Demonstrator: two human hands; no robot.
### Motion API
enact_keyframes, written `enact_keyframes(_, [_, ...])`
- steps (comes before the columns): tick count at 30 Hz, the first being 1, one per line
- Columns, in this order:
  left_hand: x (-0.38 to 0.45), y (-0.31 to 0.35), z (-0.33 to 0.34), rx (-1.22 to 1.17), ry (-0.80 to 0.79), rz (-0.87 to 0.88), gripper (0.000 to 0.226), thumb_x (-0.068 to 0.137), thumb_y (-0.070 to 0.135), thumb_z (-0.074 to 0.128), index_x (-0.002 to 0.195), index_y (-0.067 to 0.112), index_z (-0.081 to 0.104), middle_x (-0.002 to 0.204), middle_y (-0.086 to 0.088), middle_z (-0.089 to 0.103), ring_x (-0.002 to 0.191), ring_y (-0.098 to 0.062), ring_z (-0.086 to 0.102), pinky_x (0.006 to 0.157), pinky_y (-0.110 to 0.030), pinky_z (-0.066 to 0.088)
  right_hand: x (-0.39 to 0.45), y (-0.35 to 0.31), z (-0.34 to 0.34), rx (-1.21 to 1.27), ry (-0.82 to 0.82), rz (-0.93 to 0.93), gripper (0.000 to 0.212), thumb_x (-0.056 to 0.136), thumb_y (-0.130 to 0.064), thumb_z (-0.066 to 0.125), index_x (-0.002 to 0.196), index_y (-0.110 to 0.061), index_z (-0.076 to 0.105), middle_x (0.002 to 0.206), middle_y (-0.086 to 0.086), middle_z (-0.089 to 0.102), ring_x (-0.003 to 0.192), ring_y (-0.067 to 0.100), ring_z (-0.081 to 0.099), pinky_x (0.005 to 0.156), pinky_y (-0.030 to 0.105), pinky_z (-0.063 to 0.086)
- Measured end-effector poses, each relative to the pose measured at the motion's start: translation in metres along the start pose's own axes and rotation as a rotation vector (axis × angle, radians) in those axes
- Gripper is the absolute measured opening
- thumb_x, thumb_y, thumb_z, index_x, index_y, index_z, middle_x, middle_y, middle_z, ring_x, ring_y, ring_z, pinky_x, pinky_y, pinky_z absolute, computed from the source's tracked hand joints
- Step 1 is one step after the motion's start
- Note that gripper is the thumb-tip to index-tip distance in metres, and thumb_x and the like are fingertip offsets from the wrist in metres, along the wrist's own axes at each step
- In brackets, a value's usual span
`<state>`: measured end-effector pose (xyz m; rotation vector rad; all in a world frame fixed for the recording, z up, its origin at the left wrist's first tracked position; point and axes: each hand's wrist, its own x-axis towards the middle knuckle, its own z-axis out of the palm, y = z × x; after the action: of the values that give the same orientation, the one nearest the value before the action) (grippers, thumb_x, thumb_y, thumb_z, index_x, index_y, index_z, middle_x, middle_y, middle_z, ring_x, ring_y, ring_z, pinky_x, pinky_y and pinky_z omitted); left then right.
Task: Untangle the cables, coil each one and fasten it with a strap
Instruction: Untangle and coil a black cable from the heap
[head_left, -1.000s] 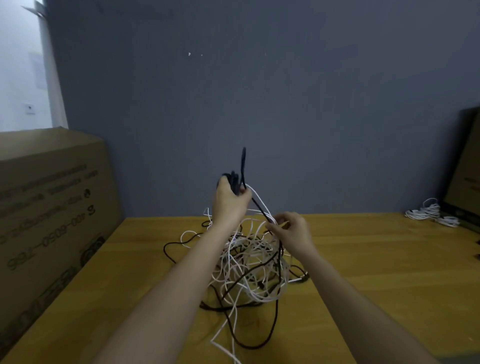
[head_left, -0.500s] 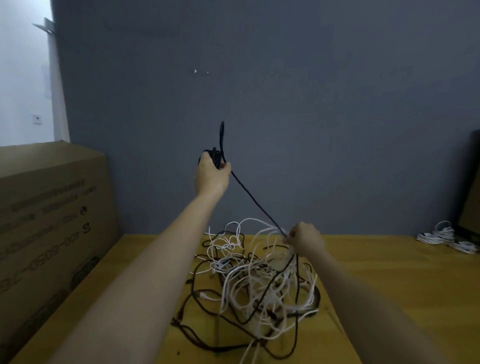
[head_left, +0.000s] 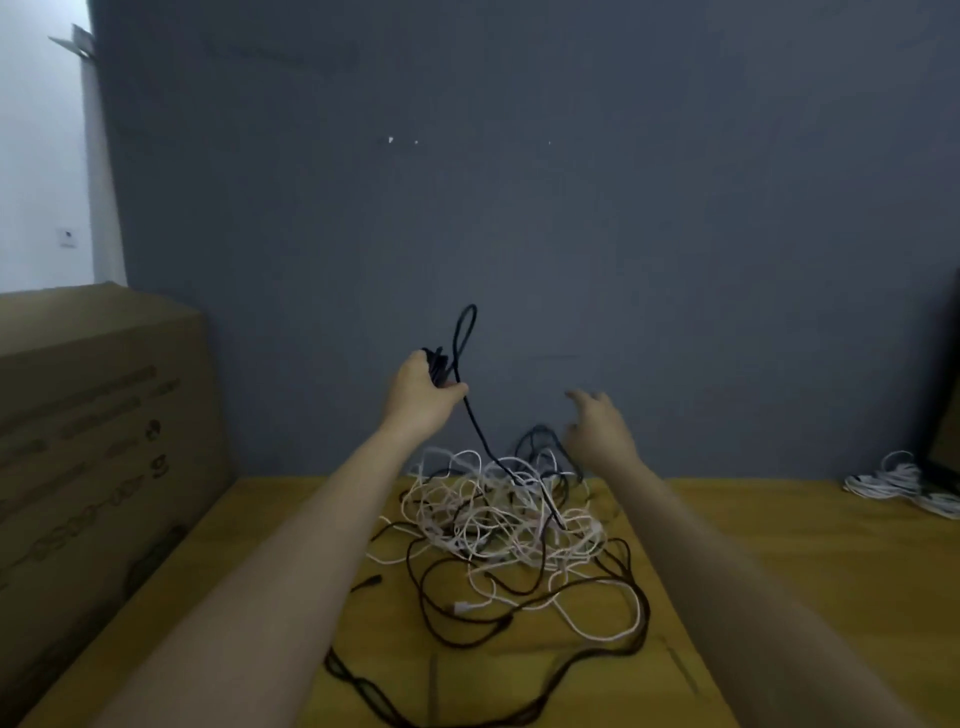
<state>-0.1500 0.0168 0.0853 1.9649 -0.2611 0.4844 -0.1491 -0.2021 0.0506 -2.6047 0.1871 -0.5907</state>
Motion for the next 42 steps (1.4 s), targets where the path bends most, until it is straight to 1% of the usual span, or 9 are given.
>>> enact_keyframes(2, [-0.01,0.002,0.008,-0.021,-0.04,0.009,0.025,0.088,0.021,0.068,0.103,0.008,0.054,0.088,0.0,0.058,0.084,-0.02,0.058,0.072,-0.031,0.044,-0.032,-0.02,0.005,0.263,0.164,-0.21,0.037,0.092,-0.003,0.046,0.126,-0.013,0.056,0.123,0.006,0.051,0.107,0.021,0.053,0.085,0.031,0.045])
enact_keyframes(7, [-0.032,0.016,0.02,0.004,-0.132,0.095,0.021,0.085,0.021,0.07,0.096,0.012,0.054,0.084,0.005,0.057,0.083,-0.016,0.056,0.07,-0.027,0.041,-0.072,-0.04,0.018,0.467,-0.14,-0.308,0.024,0.099,-0.027,0.05,0.117,-0.016,0.06,0.094,-0.003,0.064,0.08,0.01,0.06,0.07,0.024,0.046])
enact_keyframes(13, [-0.051,0.012,-0.003,0.004,-0.203,0.076,0.036,0.087,0.046,0.063,0.097,0.014,0.051,0.081,0.007,0.051,0.072,-0.006,0.049,0.059,-0.021,0.036,-0.049,-0.025,-0.031,0.797,0.48,0.039,0.02,0.102,-0.017,0.042,0.101,-0.009,0.06,0.083,-0.003,0.059,0.067,0.01,0.054,0.062,0.023,0.042])
enact_keyframes(20, [-0.083,-0.007,-0.047,0.134,-0.168,0.085,0.041,0.089,0.053,0.054,0.094,0.012,0.053,0.077,0.002,0.052,0.066,-0.011,0.049,0.056,-0.026,0.036,-0.066,0.015,-0.036,0.382,0.503,0.088,0.026,0.102,-0.029,0.041,0.113,-0.015,0.059,0.094,0.003,0.062,0.076,0.024,0.057,0.062,0.035,0.043])
enact_keyframes(24, [-0.105,-0.004,-0.063,0.218,-0.53,0.084,0.05,0.085,0.055,0.056,0.088,0.006,0.06,0.075,-0.003,0.061,0.066,-0.017,0.058,0.062,-0.023,0.041,-0.075,0.004,-0.022,0.437,0.471,0.138,0.024,0.102,-0.03,0.042,0.111,-0.014,0.058,0.103,0.005,0.064,0.08,0.024,0.056,0.064,0.032,0.041])
enact_keyframes(28, [-0.133,0.001,-0.068,-0.169,-0.8,0.026,0.039,0.081,0.05,0.053,0.068,0.016,0.039,0.05,0.008,0.034,0.042,-0.008,0.029,0.046,-0.014,0.025,-0.085,0.007,0.002,0.276,0.307,0.073,0.025,0.1,-0.031,0.048,0.11,-0.014,0.064,0.108,0.006,0.068,0.088,0.026,0.06,0.068,0.033,0.045])
enact_keyframes(33, [-0.143,0.003,-0.053,-0.553,-0.521,-0.023,0.045,0.081,0.057,0.043,0.079,0.012,0.045,0.044,0.01,0.032,0.04,-0.006,0.024,0.051,-0.015,0.027,-0.133,0.008,0.061,0.037,-0.001,-0.189,0.023,0.097,-0.03,0.055,0.109,-0.019,0.07,0.096,0.005,0.072,0.076,0.023,0.062,0.063,0.031,0.047])
enact_keyframes(38, [-0.137,0.002,-0.022,-0.856,-0.287,-0.102,0.028,0.1,0.034,0.042,0.079,0.015,0.039,0.061,0.006,0.039,0.05,-0.005,0.037,0.055,-0.017,0.04,-0.187,-0.003,0.095,-0.071,-0.023,-0.656,0.022,0.094,-0.025,0.055,0.095,-0.014,0.074,0.085,0.005,0.071,0.075,0.026,0.066,0.06,0.032,0.053])
enact_keyframes(42, [-0.131,-0.018,0.005,-0.272,-0.237,-0.025,0.026,0.102,0.034,0.041,0.083,0.017,0.038,0.07,0.0,0.048,0.063,-0.014,0.048,0.076,-0.037,0.044,-0.203,-0.003,0.082,-0.076,0.127,-0.966,0.029,0.093,-0.026,0.049,0.086,-0.012,0.073,0.067,0.003,0.063,0.058,0.023,0.057,0.049,0.032,0.046])
